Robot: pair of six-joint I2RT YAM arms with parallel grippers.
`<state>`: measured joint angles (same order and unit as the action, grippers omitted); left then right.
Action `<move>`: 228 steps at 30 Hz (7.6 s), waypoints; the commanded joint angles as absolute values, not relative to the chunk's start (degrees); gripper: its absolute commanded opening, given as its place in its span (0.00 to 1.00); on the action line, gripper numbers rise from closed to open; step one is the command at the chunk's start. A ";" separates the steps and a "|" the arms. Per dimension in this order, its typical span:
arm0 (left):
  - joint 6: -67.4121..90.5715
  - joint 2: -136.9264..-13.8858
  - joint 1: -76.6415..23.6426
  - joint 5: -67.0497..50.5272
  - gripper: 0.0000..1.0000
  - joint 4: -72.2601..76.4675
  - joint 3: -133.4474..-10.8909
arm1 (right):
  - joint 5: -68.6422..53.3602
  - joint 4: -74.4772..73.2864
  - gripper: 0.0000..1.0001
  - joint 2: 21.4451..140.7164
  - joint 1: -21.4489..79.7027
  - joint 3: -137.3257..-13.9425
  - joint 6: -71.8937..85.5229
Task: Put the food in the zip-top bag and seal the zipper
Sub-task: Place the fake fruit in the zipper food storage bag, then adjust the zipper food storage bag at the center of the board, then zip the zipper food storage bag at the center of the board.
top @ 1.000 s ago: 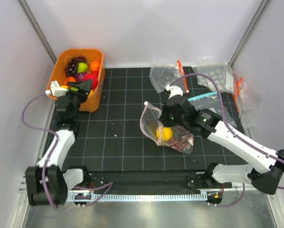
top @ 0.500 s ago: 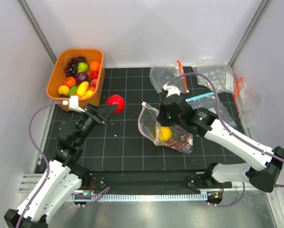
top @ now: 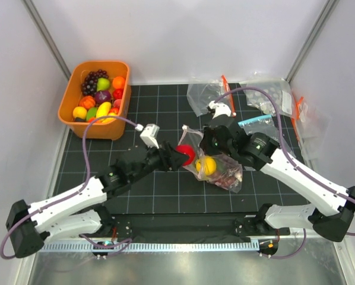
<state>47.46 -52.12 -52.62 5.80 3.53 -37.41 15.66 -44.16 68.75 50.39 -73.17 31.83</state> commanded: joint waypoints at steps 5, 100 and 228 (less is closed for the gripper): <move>40.78 -64.23 -57.21 11.07 0.30 2.11 -49.38 | 21.44 -50.53 0.01 63.12 50.27 -77.96 32.87; 36.12 -67.15 -49.66 -5.71 0.00 -32.27 -76.82 | 16.62 -41.93 0.16 65.31 61.79 -77.88 34.28; 25.14 -55.72 -34.80 -48.16 0.00 17.40 -42.89 | 2.03 -29.35 0.51 64.07 62.40 -78.39 -5.10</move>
